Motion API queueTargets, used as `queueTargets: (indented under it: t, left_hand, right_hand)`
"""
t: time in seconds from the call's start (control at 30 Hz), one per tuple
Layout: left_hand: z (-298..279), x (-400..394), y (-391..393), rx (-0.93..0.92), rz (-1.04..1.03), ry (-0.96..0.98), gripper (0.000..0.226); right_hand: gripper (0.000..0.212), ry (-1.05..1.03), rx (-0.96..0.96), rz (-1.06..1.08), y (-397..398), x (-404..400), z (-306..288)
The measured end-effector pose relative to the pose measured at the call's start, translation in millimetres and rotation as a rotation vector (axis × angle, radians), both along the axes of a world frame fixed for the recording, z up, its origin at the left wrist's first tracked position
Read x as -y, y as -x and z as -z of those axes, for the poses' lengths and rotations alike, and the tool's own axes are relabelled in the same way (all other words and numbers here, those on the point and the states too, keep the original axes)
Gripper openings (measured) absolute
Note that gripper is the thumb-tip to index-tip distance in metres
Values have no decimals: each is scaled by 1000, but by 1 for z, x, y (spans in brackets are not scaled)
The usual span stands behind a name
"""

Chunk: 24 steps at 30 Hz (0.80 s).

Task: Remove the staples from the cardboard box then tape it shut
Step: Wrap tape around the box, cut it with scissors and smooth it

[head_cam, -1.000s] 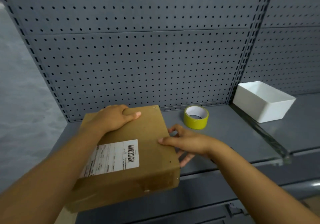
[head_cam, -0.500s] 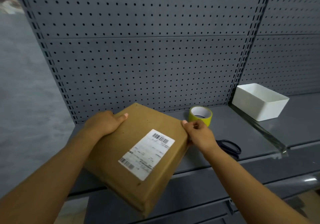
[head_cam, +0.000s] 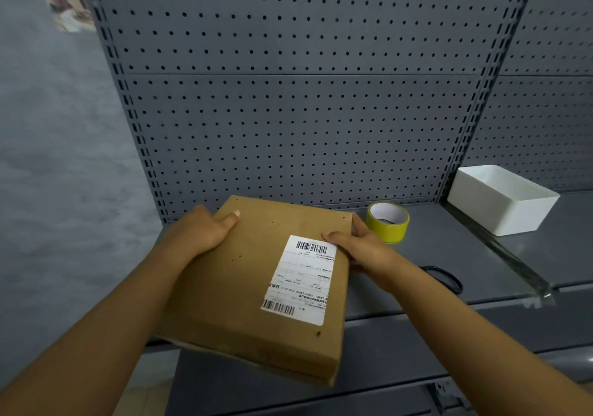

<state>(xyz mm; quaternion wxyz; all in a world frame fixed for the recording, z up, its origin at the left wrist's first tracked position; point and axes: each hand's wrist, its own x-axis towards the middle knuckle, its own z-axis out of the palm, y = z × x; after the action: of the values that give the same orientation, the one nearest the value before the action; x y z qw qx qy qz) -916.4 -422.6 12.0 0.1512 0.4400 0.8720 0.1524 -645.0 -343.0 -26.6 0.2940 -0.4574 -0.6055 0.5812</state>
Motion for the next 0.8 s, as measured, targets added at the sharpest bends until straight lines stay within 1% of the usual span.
queueTargets:
  t: [0.07,0.13,0.27,0.3,0.37,0.47,0.53,0.6,0.67,0.73,0.8]
  left_hand:
    - [0,3,3,52,-18,-11,94]
    - [1,4,1,43,-41,-13,97]
    - [4,6,-12,50,-23,15,89]
    - [5,7,-15,27,-14,15,86]
    - [5,6,-22,-81,6,-16,82]
    - [7,-2,-32,-263,116,-123,76]
    - [9,-13,-43,-317,252,-141,69]
    - [8,-25,-60,-267,378,-128,64]
    - [8,-38,-76,-159,436,-122,63]
    - [8,-54,-85,-119,447,-121,62]
    - [12,-69,-89,-144,434,-115,61]
  right_hand:
    - [57,-19,-7,-3,3,-5,-4]
    - [45,-48,-25,13,6,-9,-8]
    - [29,-78,-22,18,10,-18,-10]
    - [28,-84,-10,11,12,-20,-10]
    - [27,-103,27,-15,16,-23,-7]
    - [37,-116,63,-66,21,-28,-7]
    - [48,-113,84,-94,23,-34,-7]
    - [61,-101,109,-108,23,-41,-7]
    - [69,-96,125,-112,22,-47,-5]
    - [71,-104,124,-108,22,-48,0]
    - [71,-118,133,-103,21,-47,1]
